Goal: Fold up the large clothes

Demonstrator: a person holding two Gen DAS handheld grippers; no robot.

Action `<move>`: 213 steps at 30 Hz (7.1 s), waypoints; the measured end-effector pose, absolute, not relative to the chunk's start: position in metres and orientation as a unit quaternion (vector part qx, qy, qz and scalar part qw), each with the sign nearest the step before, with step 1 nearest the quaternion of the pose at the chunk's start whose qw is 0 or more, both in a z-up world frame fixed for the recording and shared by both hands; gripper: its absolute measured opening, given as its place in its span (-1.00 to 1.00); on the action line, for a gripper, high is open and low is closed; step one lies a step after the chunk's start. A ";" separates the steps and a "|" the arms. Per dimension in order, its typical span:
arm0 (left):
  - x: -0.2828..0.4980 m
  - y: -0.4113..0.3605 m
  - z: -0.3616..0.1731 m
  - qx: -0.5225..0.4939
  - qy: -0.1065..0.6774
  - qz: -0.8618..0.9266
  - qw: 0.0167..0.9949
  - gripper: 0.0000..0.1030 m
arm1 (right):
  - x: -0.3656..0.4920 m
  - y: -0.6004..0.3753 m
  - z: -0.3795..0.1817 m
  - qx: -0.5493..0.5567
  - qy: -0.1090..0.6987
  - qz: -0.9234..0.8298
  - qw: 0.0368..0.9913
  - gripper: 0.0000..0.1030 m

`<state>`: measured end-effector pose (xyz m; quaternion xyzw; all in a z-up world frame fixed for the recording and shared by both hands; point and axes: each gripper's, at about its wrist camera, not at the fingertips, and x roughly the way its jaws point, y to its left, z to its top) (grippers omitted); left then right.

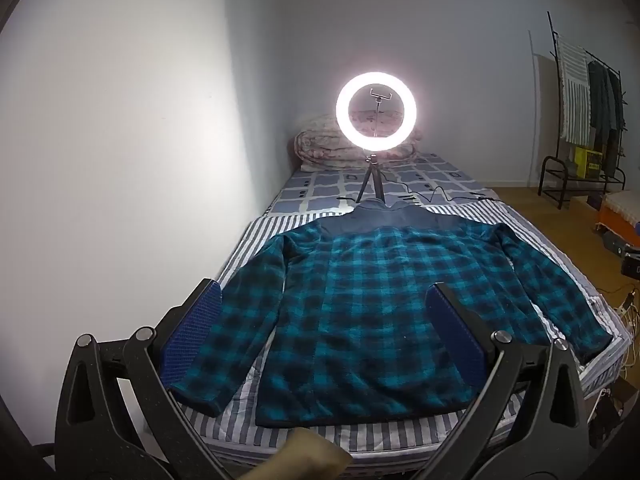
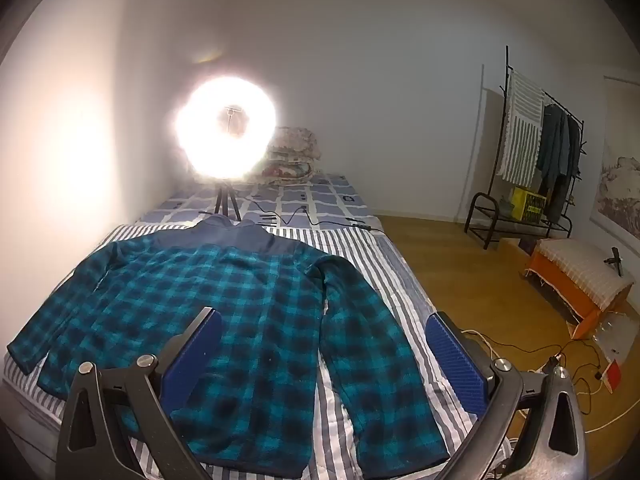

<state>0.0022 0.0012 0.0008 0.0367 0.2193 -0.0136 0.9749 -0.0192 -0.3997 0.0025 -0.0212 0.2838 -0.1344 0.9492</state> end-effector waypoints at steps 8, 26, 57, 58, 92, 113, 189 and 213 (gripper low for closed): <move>0.001 0.006 -0.004 0.031 0.209 0.001 0.977 1.00 | -0.019 -0.396 0.002 -0.031 0.288 -0.136 0.947 0.99; -0.002 0.012 0.000 0.027 0.203 0.009 0.979 1.00 | -0.016 -0.390 -0.002 -0.038 0.290 -0.133 0.947 0.99; 0.001 0.021 0.000 0.028 0.204 0.015 0.979 1.00 | -0.016 -0.384 -0.005 -0.041 0.291 -0.129 0.947 0.99; 0.002 0.021 0.000 0.028 0.204 0.016 0.979 1.00 | -0.016 -0.384 -0.005 -0.041 0.291 -0.129 0.947 0.99; 0.003 0.032 -0.008 0.035 0.213 0.043 0.975 1.00 | -0.010 -0.369 0.000 -0.042 0.287 -0.108 0.951 0.99; 0.033 0.159 -0.077 -0.074 0.329 0.087 0.937 0.64 | 0.028 -0.311 -0.011 -0.069 0.283 0.000 0.957 0.96; 0.105 0.035 -0.136 -0.039 0.420 -0.151 0.894 -0.93 | 0.376 0.003 -0.134 -0.098 0.535 0.301 0.783 -0.15; 0.088 0.024 -0.143 0.014 0.432 -0.183 0.883 -0.93 | 0.416 -0.150 -0.198 -0.010 0.597 0.152 0.788 -0.28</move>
